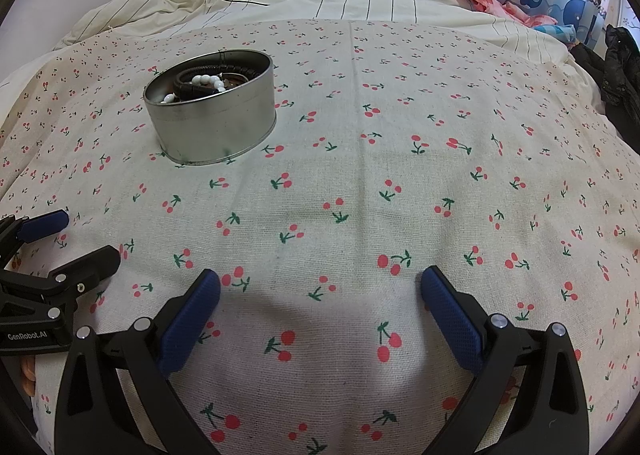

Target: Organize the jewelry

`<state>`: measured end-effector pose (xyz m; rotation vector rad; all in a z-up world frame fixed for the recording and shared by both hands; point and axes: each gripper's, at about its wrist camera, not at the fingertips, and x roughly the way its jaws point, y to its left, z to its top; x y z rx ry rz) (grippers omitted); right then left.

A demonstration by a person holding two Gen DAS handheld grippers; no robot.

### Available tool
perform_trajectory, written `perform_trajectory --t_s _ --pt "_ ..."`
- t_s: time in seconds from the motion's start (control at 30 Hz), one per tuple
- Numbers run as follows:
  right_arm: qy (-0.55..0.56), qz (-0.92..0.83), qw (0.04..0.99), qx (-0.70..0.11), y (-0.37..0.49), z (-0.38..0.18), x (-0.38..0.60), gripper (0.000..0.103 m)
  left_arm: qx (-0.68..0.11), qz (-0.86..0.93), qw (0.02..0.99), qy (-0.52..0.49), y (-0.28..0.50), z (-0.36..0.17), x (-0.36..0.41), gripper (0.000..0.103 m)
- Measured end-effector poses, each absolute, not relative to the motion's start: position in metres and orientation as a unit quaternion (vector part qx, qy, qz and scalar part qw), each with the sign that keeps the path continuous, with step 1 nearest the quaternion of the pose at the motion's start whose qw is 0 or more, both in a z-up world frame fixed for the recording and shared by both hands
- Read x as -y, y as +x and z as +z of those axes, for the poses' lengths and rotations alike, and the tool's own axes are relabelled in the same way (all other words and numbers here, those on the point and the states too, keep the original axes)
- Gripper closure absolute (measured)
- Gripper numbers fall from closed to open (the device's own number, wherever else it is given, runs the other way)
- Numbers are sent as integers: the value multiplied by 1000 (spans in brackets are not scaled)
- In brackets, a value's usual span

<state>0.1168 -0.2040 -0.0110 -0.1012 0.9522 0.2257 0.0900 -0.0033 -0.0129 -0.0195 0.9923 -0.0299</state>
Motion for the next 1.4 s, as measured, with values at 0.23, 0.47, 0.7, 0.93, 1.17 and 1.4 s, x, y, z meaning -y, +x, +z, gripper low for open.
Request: perform_trajectory --t_s 0.23,0.47,0.7,0.93,1.17,1.4 --pt "-49 108 881 -457 117 -11 204 7 -476 -15 879 -10 90 -14 3 7" --pt "-49 108 881 -457 117 -11 204 7 -476 -15 879 -10 90 -13 3 7" --pt "-49 108 882 -457 117 -11 204 7 -476 -15 879 -10 90 -14 3 7" --pt "-48 108 882 -457 116 -11 204 7 -470 -23 882 -22 90 -15 -1 7" --pt "-48 108 882 -457 116 -11 204 7 -471 -17 882 -11 89 -16 3 7" --pt "-48 108 882 -457 116 -11 204 7 -474 -14 880 -6 91 -15 3 7"
